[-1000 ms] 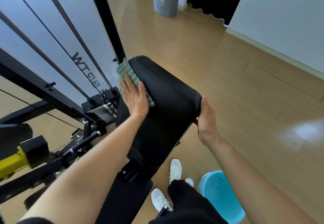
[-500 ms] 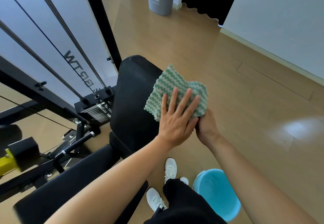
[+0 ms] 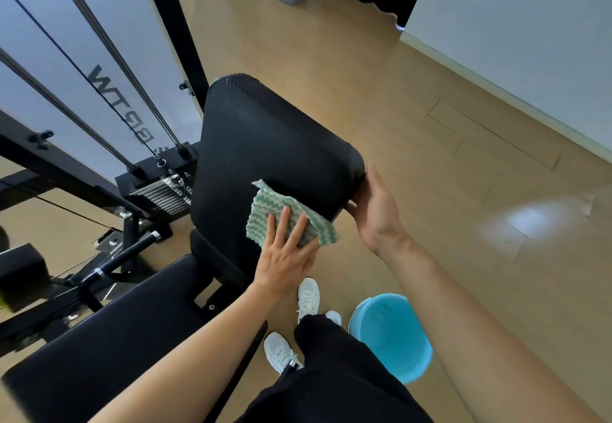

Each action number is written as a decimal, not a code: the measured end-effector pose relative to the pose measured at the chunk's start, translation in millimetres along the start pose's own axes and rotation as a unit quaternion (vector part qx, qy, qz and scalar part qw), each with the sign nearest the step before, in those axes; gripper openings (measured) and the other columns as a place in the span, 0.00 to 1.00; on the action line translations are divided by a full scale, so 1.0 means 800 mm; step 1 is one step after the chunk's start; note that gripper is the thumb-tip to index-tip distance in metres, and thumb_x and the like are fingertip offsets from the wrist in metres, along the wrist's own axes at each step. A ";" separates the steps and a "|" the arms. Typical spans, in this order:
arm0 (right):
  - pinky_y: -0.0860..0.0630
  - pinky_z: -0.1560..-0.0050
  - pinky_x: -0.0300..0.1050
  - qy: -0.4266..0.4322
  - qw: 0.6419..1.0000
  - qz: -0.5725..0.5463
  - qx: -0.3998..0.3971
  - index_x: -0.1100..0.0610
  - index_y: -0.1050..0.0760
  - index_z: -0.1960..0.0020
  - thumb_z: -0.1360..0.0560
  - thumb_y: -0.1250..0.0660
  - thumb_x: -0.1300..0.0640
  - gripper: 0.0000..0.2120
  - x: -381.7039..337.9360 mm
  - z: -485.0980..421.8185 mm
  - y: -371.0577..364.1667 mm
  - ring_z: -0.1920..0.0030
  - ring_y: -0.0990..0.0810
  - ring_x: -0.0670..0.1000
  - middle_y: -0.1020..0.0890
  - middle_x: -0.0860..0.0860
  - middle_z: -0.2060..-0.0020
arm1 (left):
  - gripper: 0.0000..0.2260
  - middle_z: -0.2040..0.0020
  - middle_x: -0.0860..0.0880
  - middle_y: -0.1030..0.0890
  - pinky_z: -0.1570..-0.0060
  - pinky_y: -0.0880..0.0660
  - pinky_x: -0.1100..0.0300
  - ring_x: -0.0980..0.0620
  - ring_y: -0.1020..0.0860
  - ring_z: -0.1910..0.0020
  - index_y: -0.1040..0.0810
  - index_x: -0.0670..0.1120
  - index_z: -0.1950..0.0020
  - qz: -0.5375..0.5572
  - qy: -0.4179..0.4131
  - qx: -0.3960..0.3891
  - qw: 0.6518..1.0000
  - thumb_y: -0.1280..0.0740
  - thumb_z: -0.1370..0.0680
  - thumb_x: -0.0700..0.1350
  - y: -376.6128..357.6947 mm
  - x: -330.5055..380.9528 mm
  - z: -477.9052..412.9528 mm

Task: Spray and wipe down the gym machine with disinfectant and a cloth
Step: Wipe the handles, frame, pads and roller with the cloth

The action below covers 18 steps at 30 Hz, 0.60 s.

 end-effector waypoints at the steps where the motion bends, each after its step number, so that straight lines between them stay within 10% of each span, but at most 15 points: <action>1: 0.26 0.44 0.46 -0.001 1.000 0.009 -0.004 0.47 0.21 0.37 0.13 0.50 0.44 0.20 -0.001 0.000 -0.001 0.43 0.19 0.45 0.16 0.46 0.39 | 0.16 0.29 0.40 0.33 0.28 0.40 0.24 0.28 0.42 0.23 0.27 0.52 0.38 0.004 -0.002 -0.010 1.000 0.26 0.23 0.49 0.005 0.000 -0.001; 12: 0.29 0.29 0.54 -0.044 0.983 -0.146 -0.102 0.52 0.27 0.26 0.14 0.58 0.38 0.31 -0.006 -0.002 0.017 0.29 0.23 0.53 0.22 0.53 0.29 | 0.17 0.32 0.47 0.20 0.24 0.46 0.29 0.37 0.27 0.29 0.17 0.51 0.39 0.009 -0.096 0.063 0.993 0.30 0.26 0.53 0.102 0.030 -0.191; 18: 0.23 0.44 0.50 0.110 0.980 -0.023 0.163 0.58 0.21 0.38 0.15 0.40 0.53 0.13 -0.010 0.020 0.033 0.49 0.17 0.49 0.15 0.56 0.47 | 0.10 0.42 0.50 0.16 0.28 0.35 0.39 0.42 0.22 0.35 0.15 0.48 0.49 0.016 -0.158 0.067 0.985 0.31 0.26 0.50 0.107 0.030 -0.200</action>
Point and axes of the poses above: each hand's wrist, its own z-axis away from the middle knuckle, its own y-axis out of the back of the hand, x = y × z, the point moved 3 cm from there along -z, towards the middle knuckle
